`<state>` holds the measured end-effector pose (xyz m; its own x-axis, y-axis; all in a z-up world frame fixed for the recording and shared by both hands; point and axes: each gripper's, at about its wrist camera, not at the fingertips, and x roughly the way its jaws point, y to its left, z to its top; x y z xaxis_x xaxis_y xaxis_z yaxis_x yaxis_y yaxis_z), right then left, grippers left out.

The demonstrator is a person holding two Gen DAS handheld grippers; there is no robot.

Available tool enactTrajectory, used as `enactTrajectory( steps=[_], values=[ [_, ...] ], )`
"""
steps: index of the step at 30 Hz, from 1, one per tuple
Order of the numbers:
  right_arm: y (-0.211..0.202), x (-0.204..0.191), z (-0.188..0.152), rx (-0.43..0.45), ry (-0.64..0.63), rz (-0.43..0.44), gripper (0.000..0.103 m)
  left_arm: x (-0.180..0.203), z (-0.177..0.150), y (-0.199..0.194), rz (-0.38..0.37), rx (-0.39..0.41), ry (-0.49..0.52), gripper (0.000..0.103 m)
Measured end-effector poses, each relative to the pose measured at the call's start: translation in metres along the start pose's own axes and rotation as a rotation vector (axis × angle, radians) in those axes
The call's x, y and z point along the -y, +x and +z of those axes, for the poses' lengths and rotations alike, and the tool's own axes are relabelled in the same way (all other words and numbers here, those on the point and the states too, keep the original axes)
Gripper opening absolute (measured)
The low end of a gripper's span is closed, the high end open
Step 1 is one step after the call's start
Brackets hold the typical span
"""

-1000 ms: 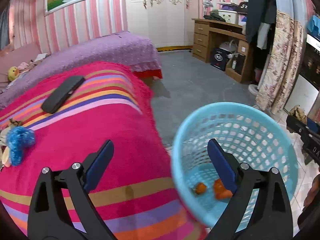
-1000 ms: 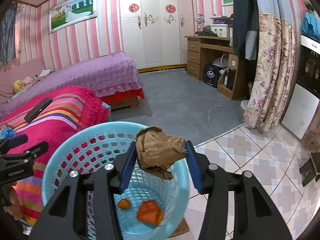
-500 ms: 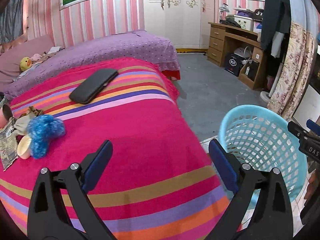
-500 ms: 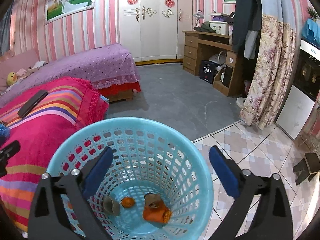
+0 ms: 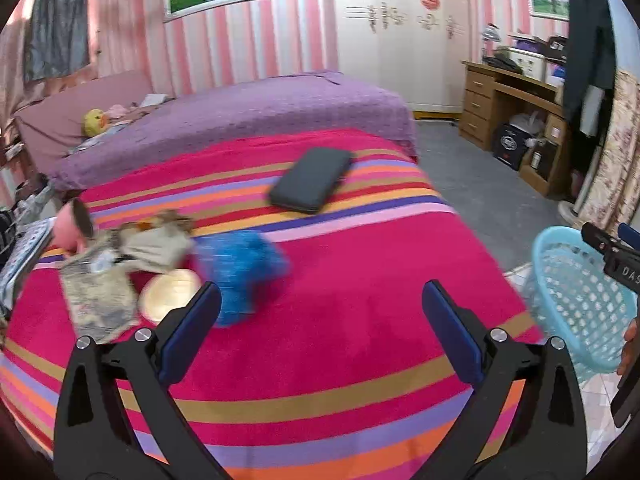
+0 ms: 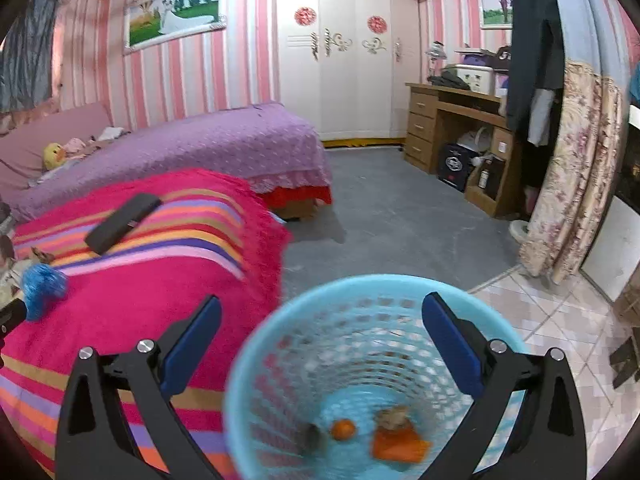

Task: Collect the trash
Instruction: 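Move both open tools back over the bedspread toward the remaining trash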

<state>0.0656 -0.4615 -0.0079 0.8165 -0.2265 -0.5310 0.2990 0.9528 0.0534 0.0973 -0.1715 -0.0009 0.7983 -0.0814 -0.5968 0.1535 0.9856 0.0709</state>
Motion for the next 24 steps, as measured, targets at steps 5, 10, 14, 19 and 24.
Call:
enactTrajectory(
  steps=[5, 10, 14, 19, 24],
  values=[
    [0.004, -0.044, 0.001, 0.000, -0.018, 0.061, 0.098, -0.054, -0.002, -0.001, 0.057, -0.007, -0.032, 0.097],
    [0.010, -0.090, -0.004, -0.021, -0.060, 0.111, 0.098, -0.104, -0.012, 0.004, 0.128, -0.004, -0.065, 0.097],
    [0.013, -0.120, -0.007, -0.032, -0.094, 0.138, 0.098, -0.138, -0.017, 0.016, 0.165, -0.024, -0.096, 0.097],
    [0.016, -0.161, -0.013, -0.044, -0.168, 0.158, 0.098, -0.171, -0.023, 0.019, 0.215, -0.028, -0.097, 0.097],
    [0.019, -0.192, -0.019, -0.058, -0.213, 0.185, 0.098, -0.203, -0.033, 0.028, 0.225, -0.072, -0.142, 0.097]
  ],
)
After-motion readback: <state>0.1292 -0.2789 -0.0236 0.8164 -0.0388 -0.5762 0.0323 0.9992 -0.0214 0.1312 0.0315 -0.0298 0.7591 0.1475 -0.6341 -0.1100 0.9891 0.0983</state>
